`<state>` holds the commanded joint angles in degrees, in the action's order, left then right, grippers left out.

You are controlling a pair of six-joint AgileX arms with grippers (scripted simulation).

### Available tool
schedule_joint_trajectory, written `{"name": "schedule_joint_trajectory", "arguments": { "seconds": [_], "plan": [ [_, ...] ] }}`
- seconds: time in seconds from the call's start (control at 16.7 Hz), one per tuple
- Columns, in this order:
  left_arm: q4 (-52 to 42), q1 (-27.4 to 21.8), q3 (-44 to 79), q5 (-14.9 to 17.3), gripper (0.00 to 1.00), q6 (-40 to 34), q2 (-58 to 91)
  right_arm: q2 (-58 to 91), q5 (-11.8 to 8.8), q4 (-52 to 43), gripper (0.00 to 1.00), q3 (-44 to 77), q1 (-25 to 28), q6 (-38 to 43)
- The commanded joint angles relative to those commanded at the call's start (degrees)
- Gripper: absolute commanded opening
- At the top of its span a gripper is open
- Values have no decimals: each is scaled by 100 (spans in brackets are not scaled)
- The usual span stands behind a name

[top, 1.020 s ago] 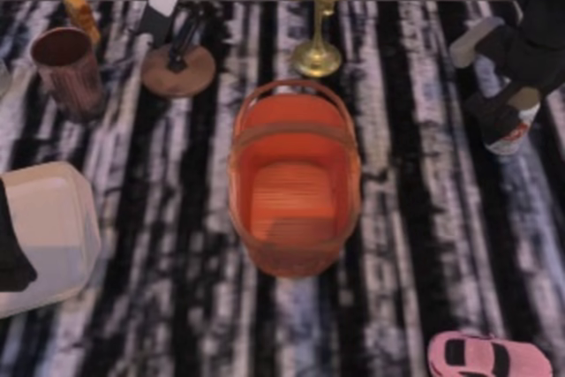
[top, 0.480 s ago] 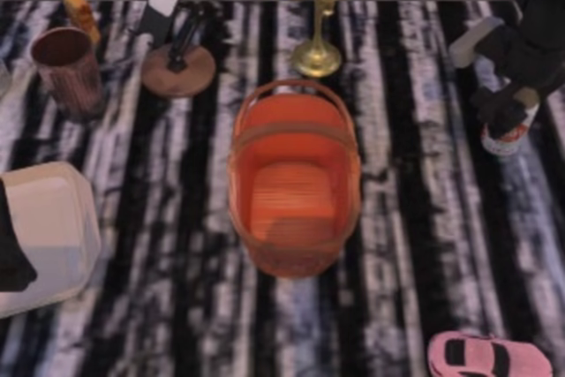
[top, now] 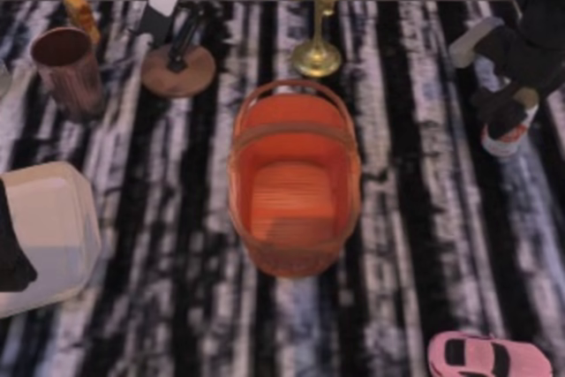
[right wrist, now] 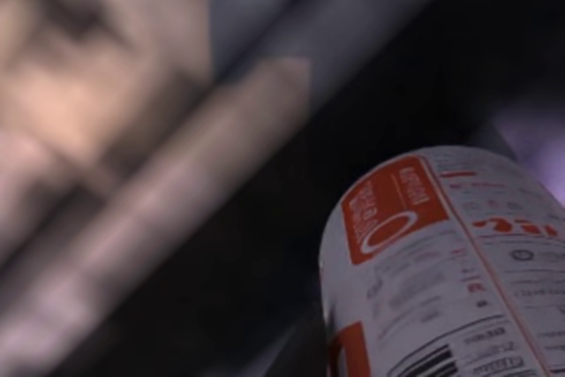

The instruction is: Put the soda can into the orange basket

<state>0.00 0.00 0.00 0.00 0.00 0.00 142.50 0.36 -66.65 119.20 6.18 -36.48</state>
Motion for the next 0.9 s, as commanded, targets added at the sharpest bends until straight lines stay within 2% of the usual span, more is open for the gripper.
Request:
{"name": "schedule_joint_trajectory", "arguments": {
  "seconds": [0.12,0.24,0.42,0.6,0.9],
  "plan": [
    [0,0,0,0,100,0,0,-8,0,-2,0,2,-16,8],
    [0,0,0,0,100,0,0,-39,-117,174,0,-61,20,58],
    [0,0,0,0,100,0,0,-150,-571,899,0,-320,128,292],
    [0,0,0,0,100,0,0,-315,-1293,2165,0,-758,269,707],
    [0,0,0,0,100,0,0,-694,-2866,5131,0,-1803,564,1664]
  ]
}}
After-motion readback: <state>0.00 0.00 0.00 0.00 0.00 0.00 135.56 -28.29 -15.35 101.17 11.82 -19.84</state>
